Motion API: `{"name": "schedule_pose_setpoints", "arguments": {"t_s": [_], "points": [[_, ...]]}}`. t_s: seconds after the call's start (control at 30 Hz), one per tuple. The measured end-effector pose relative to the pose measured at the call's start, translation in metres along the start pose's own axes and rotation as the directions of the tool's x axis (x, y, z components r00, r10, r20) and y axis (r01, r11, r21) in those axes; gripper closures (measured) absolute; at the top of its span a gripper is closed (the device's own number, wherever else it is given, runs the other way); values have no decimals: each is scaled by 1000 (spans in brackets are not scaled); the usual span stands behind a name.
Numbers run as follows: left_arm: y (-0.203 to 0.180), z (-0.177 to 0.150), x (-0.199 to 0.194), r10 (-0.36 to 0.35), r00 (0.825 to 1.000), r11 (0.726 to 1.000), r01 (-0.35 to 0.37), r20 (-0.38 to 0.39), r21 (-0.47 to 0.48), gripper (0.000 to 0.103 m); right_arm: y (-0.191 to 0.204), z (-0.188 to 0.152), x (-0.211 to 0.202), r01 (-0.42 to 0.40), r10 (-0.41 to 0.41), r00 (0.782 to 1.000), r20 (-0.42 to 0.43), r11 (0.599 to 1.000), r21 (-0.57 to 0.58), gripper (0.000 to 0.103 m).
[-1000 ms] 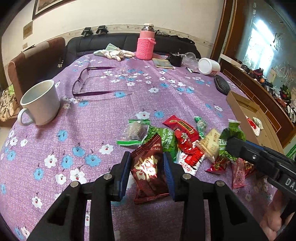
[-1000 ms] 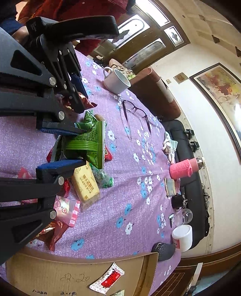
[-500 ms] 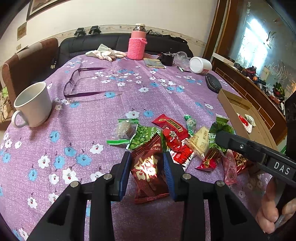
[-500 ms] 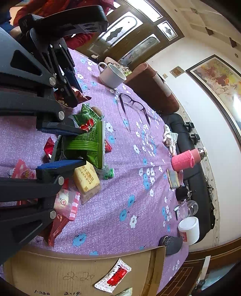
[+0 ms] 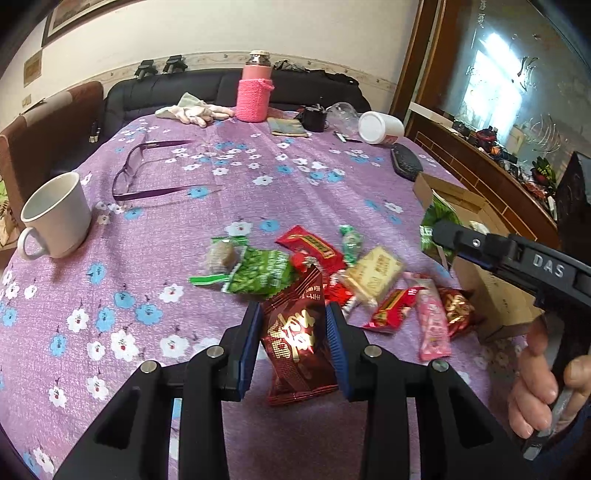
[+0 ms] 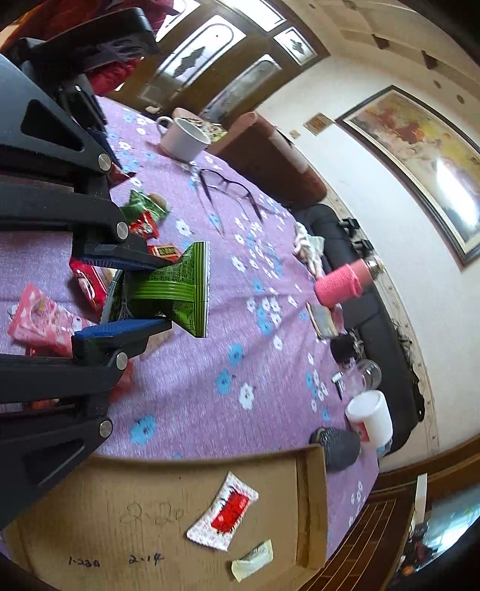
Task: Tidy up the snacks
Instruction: 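Carry the dark red and green packets over the cardboard tray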
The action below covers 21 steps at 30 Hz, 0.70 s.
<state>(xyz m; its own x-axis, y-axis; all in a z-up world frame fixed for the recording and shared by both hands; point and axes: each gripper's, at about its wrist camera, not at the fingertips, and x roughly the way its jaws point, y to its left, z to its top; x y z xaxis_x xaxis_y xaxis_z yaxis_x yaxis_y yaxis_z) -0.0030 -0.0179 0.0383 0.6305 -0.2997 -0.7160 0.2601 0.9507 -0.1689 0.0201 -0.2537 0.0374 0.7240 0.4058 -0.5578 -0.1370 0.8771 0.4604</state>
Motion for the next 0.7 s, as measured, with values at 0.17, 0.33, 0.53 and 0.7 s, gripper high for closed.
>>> {"name": "schedule_pose_setpoints", "arguments": {"t_s": [0.17,0.33,0.53,0.7], "points": [[-15,9,-4,-18,1000,1000,18,-2,12,69,-14,7,-12,5,-6,999,35,999,43,77],[-39,23,-7,-53,999,998,53,2,33,69,-38,16,-32,25,-34,996,88,994,103,77],[-80,37,-5,-96,995,992,96,-2,84,69,-70,20,-63,91,-116,981,153,982,165,77],[-118,40,4,-142,990,981,144,-20,133,69,-103,17,-88,111,-157,971,180,965,238,77]]}}
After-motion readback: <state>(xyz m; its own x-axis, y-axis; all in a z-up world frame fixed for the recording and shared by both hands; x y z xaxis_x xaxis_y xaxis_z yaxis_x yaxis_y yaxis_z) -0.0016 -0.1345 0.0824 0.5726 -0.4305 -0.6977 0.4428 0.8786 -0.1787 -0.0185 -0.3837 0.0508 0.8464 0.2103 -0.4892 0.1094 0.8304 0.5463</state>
